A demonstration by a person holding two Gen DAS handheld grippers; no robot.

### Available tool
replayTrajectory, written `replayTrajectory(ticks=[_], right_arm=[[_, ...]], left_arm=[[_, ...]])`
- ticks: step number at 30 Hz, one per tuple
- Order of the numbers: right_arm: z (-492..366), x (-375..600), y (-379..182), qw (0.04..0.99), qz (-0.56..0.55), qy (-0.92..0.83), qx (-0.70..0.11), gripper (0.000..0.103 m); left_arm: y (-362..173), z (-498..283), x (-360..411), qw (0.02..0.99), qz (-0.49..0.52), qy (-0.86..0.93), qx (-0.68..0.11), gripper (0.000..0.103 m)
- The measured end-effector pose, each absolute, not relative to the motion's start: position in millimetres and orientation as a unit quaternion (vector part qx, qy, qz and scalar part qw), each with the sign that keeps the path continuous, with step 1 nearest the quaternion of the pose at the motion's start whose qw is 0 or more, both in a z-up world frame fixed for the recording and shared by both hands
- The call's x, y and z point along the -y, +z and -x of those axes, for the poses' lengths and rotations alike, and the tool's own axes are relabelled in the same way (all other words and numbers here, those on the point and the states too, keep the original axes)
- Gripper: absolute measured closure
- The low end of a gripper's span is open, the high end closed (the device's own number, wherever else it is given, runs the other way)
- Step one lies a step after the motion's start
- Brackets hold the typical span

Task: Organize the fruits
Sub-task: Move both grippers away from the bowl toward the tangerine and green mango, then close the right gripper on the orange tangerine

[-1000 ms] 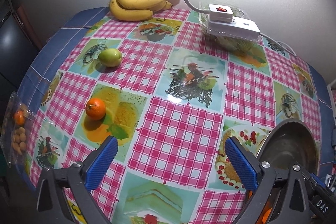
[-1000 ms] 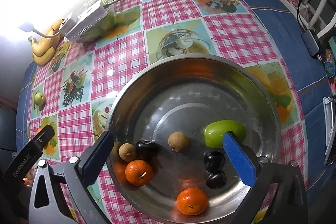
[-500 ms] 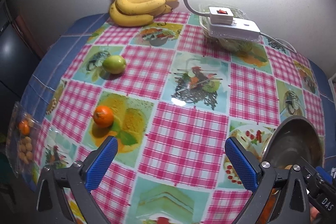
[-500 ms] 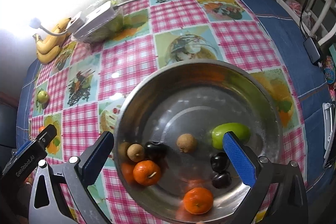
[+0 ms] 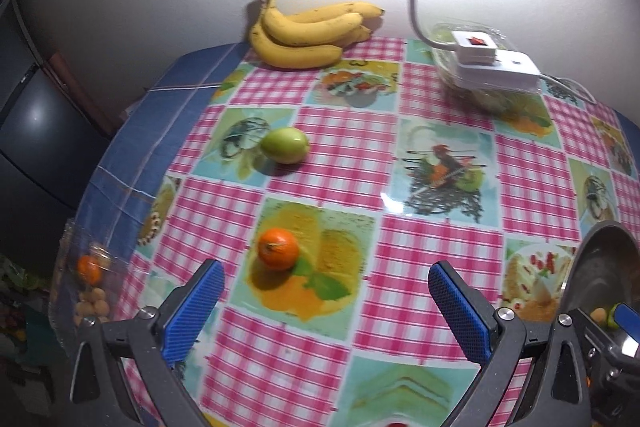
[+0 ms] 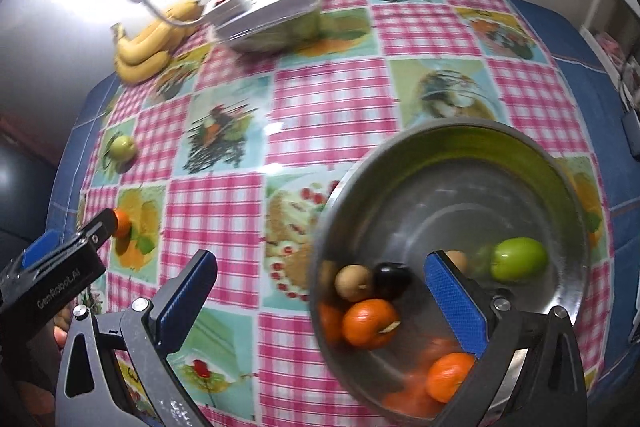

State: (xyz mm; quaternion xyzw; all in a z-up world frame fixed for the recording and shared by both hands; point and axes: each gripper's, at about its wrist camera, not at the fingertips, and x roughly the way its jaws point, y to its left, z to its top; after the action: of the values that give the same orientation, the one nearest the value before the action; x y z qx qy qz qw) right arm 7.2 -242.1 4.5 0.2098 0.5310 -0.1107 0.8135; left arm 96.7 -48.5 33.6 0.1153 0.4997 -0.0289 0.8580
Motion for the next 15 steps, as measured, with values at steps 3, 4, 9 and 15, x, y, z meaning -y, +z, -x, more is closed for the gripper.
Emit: replayTrajectory(ticks=[3, 4, 9, 15], right_arm=[[-13, 229, 4, 0.817, -0.202, -0.098, -0.531, 0.000], [-15, 225, 4, 0.818, -0.200, -0.095, -0.531, 0.000], [-24, 205, 3, 0.826, -0.187, -0.075, -0.526, 0.000], [-33, 184, 0, 0.828, -0.178, -0.056, -0.529, 0.000]], left_arm=[[34, -101, 36, 0.858, -0.111, -0.019, -0.501, 0.000], [34, -102, 32, 0.858, -0.109, -0.017, -0.502, 0.000], [32, -108, 12, 0.856, -0.096, -0.008, -0.507, 0.000], [29, -112, -12, 0.854, -0.074, 0.001, -0.515, 0.000]])
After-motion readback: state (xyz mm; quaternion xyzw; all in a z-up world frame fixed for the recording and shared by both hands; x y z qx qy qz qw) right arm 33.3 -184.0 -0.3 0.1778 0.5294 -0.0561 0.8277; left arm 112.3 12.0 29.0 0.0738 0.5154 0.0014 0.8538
